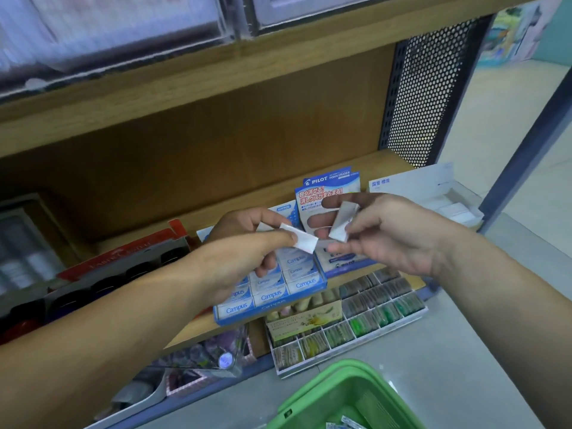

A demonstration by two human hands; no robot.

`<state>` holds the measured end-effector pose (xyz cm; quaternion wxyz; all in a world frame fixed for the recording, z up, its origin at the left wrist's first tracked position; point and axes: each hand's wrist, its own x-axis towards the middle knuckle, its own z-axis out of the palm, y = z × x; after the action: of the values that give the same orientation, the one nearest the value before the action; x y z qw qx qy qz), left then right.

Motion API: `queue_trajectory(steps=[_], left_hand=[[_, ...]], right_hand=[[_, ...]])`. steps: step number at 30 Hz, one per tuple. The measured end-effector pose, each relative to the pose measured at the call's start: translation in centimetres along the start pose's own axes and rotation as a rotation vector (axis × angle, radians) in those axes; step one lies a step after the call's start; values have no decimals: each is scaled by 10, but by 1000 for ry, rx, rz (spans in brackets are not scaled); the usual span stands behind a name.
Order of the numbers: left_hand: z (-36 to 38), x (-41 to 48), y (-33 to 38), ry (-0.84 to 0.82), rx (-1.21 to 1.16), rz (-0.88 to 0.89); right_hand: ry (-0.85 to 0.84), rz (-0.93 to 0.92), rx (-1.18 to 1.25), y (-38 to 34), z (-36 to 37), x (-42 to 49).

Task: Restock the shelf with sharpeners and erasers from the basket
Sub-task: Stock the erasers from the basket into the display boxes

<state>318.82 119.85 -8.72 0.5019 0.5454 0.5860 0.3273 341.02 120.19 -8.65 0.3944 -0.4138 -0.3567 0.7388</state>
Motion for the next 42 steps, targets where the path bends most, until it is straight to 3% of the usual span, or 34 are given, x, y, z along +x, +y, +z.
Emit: queue_trajectory(steps=[10, 15, 21, 25, 29, 32, 36, 39, 42], left_hand=[[36, -5, 22, -86, -3, 26], [54, -2, 32, -69, 119, 68], [40, -5, 25, -40, 234, 64], [34, -25, 17, -193, 111, -17], [24, -31, 14, -193, 67, -53], [18, -32, 14, -127, 119, -32], [16, -34, 14, -159, 114, 4], [14, -33, 18, -165, 111, 5], [11, -30, 18, -126, 199, 51]], right_hand=[[-95, -52, -7, 8, -39, -26], [54, -96, -56, 5, -54, -36], [144, -161, -335, 9, -56, -39], [106, -246, -490, 10, -38, -33], [-21, -301, -436, 7, -15, -28], [-41, -309, -397, 8, -9, -25], [-29, -290, -328, 11, -5, -20], [5, -240, -146, 12, -2, -18], [-41, -141, -143, 14, 1, -18]])
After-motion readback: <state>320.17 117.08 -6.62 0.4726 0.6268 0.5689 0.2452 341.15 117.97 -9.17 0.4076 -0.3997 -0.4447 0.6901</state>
